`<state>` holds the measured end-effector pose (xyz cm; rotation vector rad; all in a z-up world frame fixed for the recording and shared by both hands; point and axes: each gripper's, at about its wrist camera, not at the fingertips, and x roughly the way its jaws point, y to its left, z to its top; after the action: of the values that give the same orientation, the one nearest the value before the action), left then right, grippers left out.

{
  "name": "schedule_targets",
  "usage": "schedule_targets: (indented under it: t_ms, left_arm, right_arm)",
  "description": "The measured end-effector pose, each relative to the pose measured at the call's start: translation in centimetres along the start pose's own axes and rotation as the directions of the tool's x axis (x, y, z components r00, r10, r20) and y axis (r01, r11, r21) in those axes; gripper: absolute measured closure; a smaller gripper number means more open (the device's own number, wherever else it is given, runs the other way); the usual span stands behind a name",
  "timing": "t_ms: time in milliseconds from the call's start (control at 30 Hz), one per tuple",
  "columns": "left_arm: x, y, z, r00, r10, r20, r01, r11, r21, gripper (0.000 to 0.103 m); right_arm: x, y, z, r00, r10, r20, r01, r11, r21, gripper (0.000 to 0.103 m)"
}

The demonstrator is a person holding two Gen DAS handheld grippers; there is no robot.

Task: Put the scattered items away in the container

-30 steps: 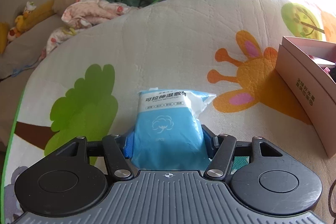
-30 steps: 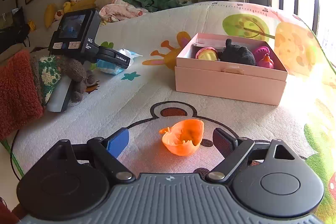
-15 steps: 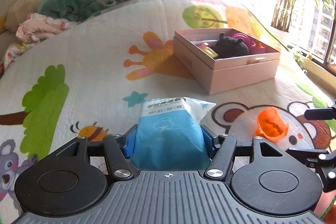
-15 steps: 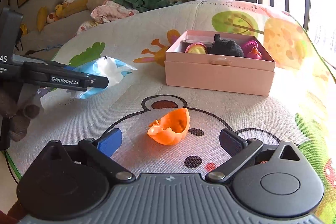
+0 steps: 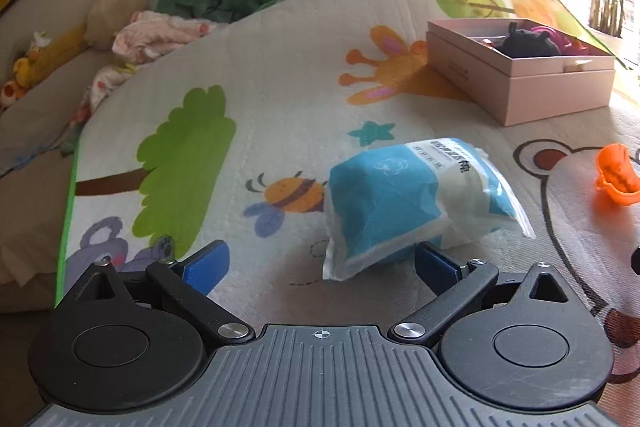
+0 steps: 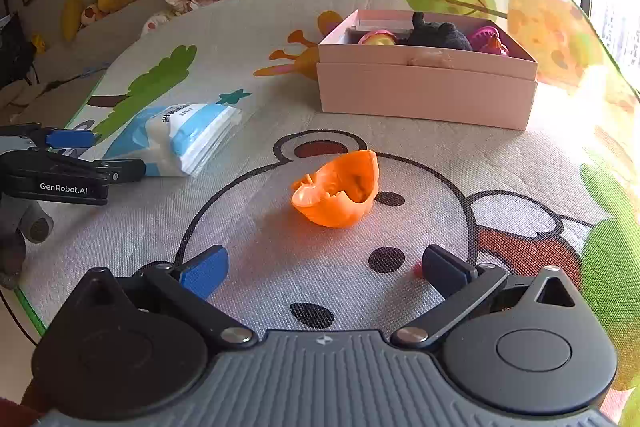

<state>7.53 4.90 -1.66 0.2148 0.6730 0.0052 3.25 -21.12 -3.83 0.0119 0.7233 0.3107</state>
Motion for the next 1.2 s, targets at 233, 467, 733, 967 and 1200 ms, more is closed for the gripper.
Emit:
schedule_targets:
  t_ms: [233,467,733,967,1200]
  left_arm:
    - [-0.3,0.8,-1.1,0.992,-0.120,-0.026,0.116,0.986,-0.120,0.000]
    - [-0.9,-2.3,-1.9,0.982,-0.188,-0.016,0.186,0.978,-0.092,0.000]
    - [-1.0,-2.4,-2.3,0.984,-0.177,0.000,0.176,0.979,-0.101,0.000]
    - [-1.1,-2.4,-2.4,0.984,-0.176,0.010,0.176,0.980,-0.098,0.000]
    - [-2.1,-0.9,-1.8,0.975,-0.218,0.041,0.222,0.955,-0.194,0.000]
  right_arm:
    - [0.2,0.5,-0.1,1.000,-0.019,-0.014,0.018,0.999,-0.033,0.000]
    - [0.3,0.9,-0.2,0.999,-0.035,-0.024,0.033,0.996,-0.086,0.000]
    - [-0.3,1.5,1.4,0.991,-0.065,0.115,0.083,0.984,-0.159,0.000]
    - [2.8,1.1,3.1,0.997,-0.050,0.059,0.056,0.992,-0.116,0.021]
    - [2.0,0.0,2.9,0.998,-0.059,0.036,0.062,0.995,-0.076,0.049]
